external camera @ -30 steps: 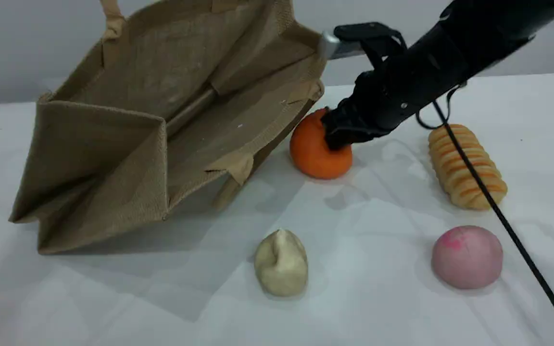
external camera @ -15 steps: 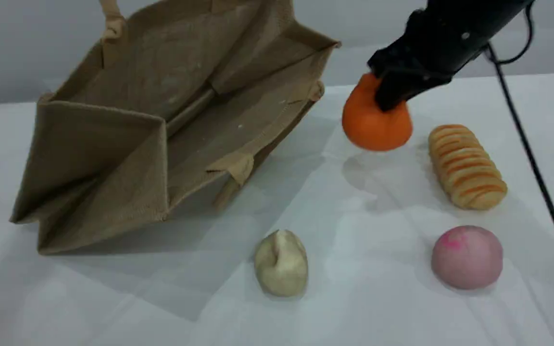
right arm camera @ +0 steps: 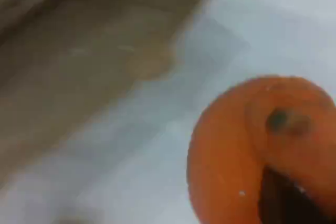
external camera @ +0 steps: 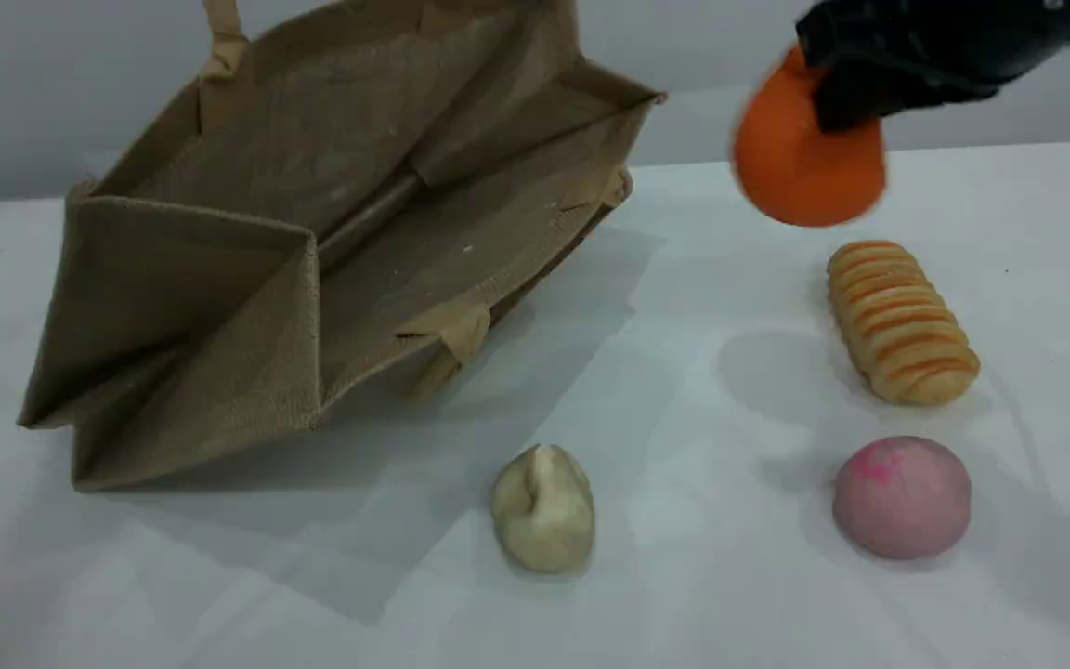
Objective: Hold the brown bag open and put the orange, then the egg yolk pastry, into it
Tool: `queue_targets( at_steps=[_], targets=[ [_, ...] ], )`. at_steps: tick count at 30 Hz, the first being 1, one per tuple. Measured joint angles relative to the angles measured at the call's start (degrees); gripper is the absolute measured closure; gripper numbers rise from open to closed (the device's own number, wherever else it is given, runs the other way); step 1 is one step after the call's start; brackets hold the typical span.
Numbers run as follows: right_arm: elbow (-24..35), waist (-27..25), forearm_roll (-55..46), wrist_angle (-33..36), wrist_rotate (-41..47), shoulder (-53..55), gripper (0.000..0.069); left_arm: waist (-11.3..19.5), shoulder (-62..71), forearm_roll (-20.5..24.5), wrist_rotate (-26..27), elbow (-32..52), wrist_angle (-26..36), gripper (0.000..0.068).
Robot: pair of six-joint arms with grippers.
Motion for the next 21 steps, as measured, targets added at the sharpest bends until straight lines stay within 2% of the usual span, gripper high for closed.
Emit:
queue_targets(
  at_steps=[6,9,17,21],
  targets=[
    [0.0,5.21,6.6,3.77,-4.7,-3.24,0.0674,-3.9,0.0,0.08,4.66,0.0,0.0,0.0594],
    [0.0,7.86,7.81,4.36,-5.06,-3.27,0.0674,-5.29,0.0,0.22,5.0,0.0,0.0,0.0594],
    [0.0,13.21,9.59,4.25,-5.61,-3.21,0.0674,-6.7,0.0,0.31,4.94,0.0,-0.05,0.0594],
    [0.0,14.0,12.6,2.24,-8.88,-2.53,0.0674,-6.89,0.0,0.06,4.82,0.0,0.02,0.0594]
  ],
)
